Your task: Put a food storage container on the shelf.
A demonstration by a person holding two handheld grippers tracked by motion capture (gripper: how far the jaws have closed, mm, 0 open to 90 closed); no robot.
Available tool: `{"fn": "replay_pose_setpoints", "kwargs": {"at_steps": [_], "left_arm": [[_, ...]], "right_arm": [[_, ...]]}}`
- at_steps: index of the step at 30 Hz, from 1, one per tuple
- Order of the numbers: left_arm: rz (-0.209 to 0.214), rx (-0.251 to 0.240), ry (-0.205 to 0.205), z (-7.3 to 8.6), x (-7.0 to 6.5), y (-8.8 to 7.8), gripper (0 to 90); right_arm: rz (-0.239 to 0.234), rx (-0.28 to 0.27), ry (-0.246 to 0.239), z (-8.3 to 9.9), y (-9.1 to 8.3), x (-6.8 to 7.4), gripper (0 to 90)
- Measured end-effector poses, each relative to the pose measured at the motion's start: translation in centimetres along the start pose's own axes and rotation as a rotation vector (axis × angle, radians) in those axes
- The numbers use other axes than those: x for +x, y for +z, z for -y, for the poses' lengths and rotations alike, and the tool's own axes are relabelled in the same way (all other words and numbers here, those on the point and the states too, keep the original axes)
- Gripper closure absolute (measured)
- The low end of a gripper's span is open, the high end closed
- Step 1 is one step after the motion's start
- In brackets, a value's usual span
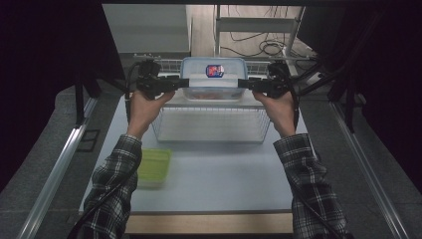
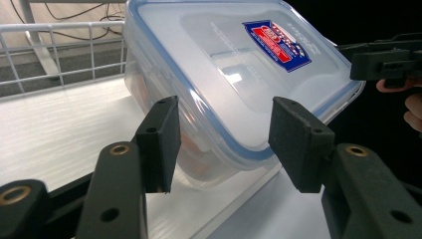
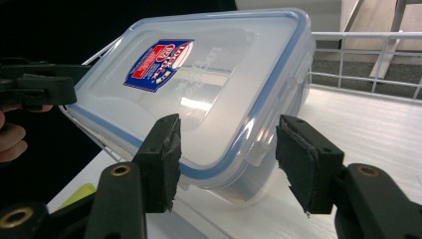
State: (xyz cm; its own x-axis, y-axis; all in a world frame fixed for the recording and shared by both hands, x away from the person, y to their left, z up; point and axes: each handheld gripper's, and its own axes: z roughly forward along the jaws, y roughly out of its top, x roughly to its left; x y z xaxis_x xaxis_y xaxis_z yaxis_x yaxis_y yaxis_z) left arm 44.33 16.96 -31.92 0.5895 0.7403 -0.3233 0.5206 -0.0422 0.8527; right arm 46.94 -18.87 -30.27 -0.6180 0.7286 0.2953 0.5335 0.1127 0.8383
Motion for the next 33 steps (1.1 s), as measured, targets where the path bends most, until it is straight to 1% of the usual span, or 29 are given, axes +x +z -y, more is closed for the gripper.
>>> {"fn": "replay_pose_setpoints", "kwargs": {"at_steps": [4, 5, 6, 8, 9, 11, 13, 14, 16, 17, 19, 21, 28, 31, 33], "left_arm": [[-0.019, 0.003, 0.01, -0.2, 0.0, -0.1, 46.0], [-0.025, 0.011, 0.021, -0.2, -0.1, -0.2, 46.0], [-0.032, 0.01, 0.021, -0.2, -0.2, -0.2, 45.9], [-0.061, 0.016, 0.045, -0.4, -0.5, -0.2, 45.2], [-0.072, 0.016, 0.055, -0.4, -0.7, -0.3, 43.1], [-0.073, 0.013, 0.064, -0.3, -1.0, -0.5, 40.0], [-0.089, 0.023, 0.093, -0.2, -1.3, -0.8, 37.0], [-0.094, 0.019, 0.111, -0.1, -1.5, -1.0, 35.4], [-0.088, 0.011, 0.131, 0.3, -1.9, -1.4, 31.6], [-0.077, 0.012, 0.138, 0.5, -2.1, -1.6, 29.9], [-0.068, 0.018, 0.157, 1.2, -2.5, -1.8, 28.4], [-0.054, 0.028, 0.16, 1.9, -2.9, -1.9, 25.7], [-0.01, 0.047, 0.196, 4.9, -3.8, -2.1, 17.0], [0.006, 0.053, 0.206, 6.2, -4.2, -2.1, 13.7], [0.016, 0.055, 0.213, 7.0, -4.4, -2.2, 12.3]], "right_arm": [[-0.009, 0.001, -0.005, 0.0, -0.1, 0.3, 46.0], [-0.003, 0.001, -0.012, -0.1, -0.1, 0.4, 46.0], [0.001, 0.0, -0.015, -0.1, -0.1, 0.4, 45.9], [0.0, -0.003, -0.015, 0.0, -0.1, 0.4, 46.0], [-0.001, -0.007, -0.016, 0.0, -0.1, 0.4, 45.8], [0.002, -0.018, -0.025, 0.1, -0.2, 0.4, 43.5], [-0.01, -0.026, -0.037, 0.3, -0.5, 0.4, 40.3], [-0.011, -0.026, -0.046, 0.3, -0.7, 0.4, 39.0], [-0.02, -0.034, -0.065, 0.6, -1.1, 0.6, 36.7], [-0.027, -0.041, -0.077, 0.8, -1.2, 0.6, 35.4], [-0.033, -0.044, -0.099, 1.1, -1.6, 0.8, 33.0], [-0.02, -0.05, -0.136, 1.6, -1.8, 1.2, 29.8], [0.008, -0.05, -0.219, 3.5, -2.3, 2.2, 21.2], [0.016, -0.049, -0.245, 4.3, -2.5, 2.5, 18.7], [0.014, -0.051, -0.254, 4.9, -2.6, 2.7, 17.3]]}}
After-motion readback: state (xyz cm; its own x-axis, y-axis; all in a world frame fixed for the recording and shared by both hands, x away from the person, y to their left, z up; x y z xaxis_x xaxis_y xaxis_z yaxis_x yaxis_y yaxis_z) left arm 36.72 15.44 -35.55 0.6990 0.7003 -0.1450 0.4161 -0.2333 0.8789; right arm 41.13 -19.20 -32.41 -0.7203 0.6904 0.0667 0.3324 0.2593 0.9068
